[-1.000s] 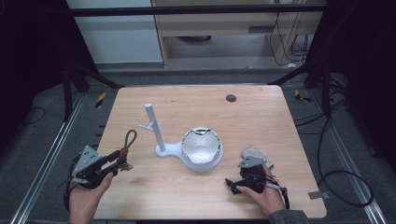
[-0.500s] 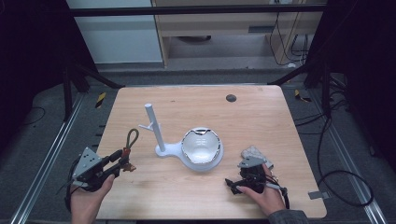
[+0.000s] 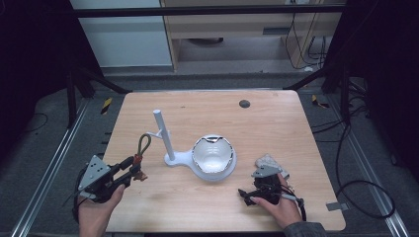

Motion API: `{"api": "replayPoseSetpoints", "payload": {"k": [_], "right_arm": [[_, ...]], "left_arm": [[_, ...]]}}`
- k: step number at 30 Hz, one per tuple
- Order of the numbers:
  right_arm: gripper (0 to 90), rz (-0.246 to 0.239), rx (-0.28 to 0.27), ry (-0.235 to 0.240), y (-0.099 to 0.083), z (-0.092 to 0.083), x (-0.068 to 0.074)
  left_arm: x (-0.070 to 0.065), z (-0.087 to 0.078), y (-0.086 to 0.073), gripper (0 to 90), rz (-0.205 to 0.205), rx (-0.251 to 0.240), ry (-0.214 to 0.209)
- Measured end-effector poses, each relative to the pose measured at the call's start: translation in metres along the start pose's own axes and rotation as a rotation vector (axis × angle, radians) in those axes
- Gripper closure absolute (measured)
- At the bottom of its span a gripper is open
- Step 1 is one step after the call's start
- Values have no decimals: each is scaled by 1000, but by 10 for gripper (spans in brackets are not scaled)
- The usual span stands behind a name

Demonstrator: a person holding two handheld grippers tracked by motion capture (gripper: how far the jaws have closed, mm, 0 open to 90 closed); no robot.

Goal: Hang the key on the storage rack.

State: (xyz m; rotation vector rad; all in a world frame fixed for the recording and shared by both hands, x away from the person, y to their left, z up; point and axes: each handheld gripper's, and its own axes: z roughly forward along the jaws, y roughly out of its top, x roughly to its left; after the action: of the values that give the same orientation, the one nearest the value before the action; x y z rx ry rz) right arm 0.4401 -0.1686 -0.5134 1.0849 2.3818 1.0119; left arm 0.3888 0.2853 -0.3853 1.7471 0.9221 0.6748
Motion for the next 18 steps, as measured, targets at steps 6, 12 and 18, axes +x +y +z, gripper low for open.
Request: {"api": "replayPoseSetpoints", "payload": {"k": [6, 12, 18], "right_arm": [[2, 0, 1, 0, 0, 0, 0], [2, 0, 0, 0, 0, 0, 0], [2, 2, 2, 0, 0, 0, 0]], "left_arm": [[-6, 6, 6, 665, 4, -8, -15], [-11, 16, 12, 664, 13, -4, -22], [-13, 34, 10, 664, 6, 36, -15]]}}
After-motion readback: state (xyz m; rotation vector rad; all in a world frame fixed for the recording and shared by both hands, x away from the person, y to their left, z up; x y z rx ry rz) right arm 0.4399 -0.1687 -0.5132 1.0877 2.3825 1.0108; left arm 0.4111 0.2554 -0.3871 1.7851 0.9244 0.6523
